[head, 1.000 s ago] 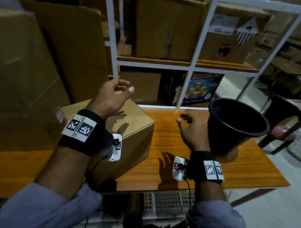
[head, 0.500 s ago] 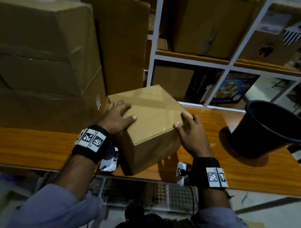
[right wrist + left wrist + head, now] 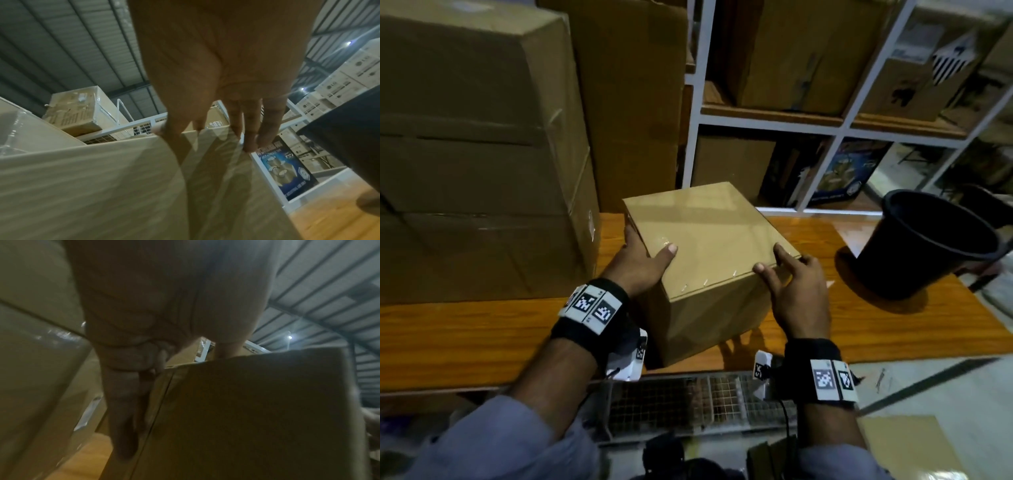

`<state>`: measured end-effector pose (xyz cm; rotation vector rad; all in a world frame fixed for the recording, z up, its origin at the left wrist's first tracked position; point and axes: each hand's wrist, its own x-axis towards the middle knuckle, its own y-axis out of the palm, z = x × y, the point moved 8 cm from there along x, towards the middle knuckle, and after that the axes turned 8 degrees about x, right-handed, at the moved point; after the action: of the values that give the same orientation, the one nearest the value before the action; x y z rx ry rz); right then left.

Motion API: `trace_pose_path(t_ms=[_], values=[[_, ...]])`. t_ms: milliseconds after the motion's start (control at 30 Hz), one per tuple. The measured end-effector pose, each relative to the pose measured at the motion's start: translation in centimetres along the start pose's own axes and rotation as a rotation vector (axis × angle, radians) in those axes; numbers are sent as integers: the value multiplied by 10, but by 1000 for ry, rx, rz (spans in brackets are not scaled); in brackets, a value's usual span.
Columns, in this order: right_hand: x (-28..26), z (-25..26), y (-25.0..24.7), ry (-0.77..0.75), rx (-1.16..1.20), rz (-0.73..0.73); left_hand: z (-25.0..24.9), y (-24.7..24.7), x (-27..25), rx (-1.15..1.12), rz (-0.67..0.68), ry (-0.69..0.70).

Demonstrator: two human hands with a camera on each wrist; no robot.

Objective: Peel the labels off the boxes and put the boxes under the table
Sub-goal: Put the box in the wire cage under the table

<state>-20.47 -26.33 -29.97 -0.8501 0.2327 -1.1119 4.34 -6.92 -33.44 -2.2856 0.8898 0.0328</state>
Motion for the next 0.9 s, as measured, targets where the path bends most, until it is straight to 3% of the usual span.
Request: trace_pose_path(t_ms=[100,200,367,633,900], values=[[-10,10,3,24,-171,-7,6,10,-2,-49,60,-27],[-18,32,9,-70,-282,8,-2,18,-4,8,99,-48],[-20,33,24,-102,36,217,-27,17,-6,-45,100,37],[24,-1,-7,-15,207,142,-79,1,-3,-165,-72,207],[46,-26,-19,-21,377,166,-63,-6,40,-44,-37,69]])
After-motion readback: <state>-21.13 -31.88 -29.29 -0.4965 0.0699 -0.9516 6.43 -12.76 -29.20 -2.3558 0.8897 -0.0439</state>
